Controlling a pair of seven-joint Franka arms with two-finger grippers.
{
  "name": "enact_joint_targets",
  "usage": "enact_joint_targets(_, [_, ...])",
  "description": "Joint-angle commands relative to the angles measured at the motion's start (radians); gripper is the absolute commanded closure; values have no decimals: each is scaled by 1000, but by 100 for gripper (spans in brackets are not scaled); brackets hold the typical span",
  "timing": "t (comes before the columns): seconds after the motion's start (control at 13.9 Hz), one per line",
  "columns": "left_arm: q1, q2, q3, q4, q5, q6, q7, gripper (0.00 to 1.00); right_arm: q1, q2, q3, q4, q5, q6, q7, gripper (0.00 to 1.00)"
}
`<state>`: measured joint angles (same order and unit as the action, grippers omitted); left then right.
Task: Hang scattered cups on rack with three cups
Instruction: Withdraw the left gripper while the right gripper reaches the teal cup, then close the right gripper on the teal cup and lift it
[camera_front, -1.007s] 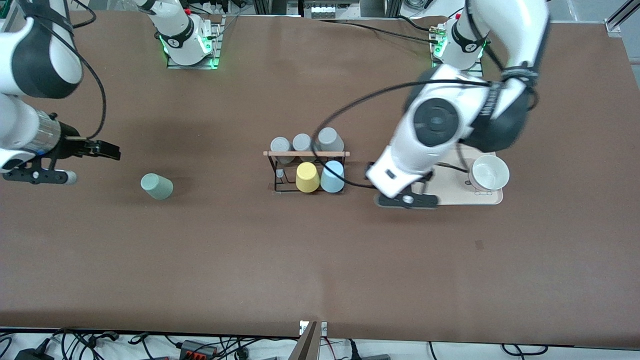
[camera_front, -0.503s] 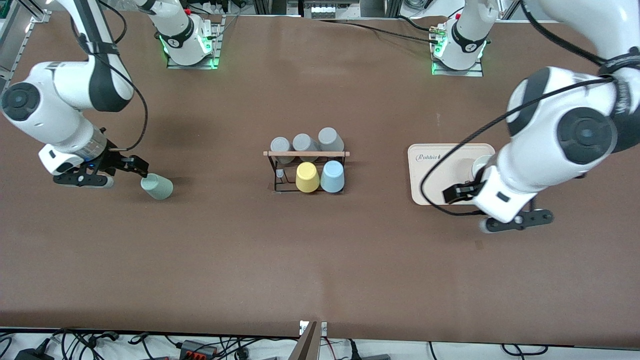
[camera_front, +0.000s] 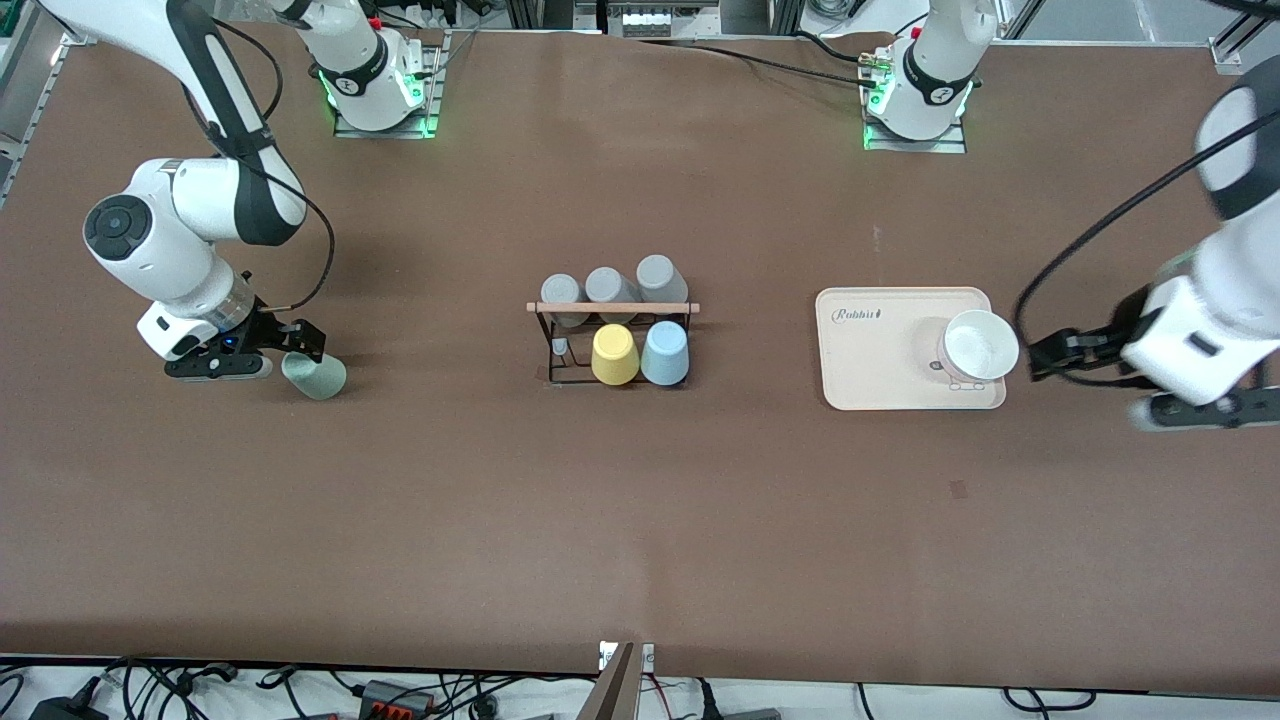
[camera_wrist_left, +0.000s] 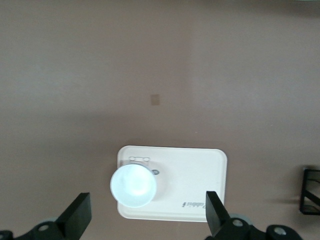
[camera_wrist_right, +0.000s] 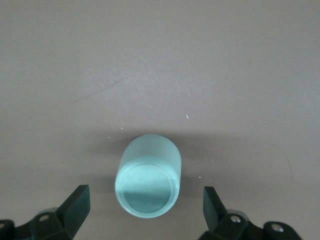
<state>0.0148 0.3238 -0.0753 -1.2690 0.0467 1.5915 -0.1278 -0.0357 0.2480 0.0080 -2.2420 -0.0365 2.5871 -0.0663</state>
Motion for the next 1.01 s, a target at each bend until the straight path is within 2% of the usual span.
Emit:
enact_joint_targets(0.0, [2,-121,58,-137,-89,16,51,0,-10,17,4,-5,-2,50,-27,0])
enact_joint_targets(0.22, [1,-186,80,-216,-100,24,59,0,-6,48,4,-5,-2,76,-29,0])
enact_joint_targets(0.5, [-10,-261,80,-351,-90,129,80,0,0,59,4,-2,-2,79,-32,0])
enact_joint_targets(0.86, [4,-270,78,-362,-90,142,82,0,-3,74,4,-4,-2,77,-32,0])
enact_joint_targets(0.93, [5,-276,78,-363,-90,136,82,0,-4,76,4,-4,-2,77,-32,18])
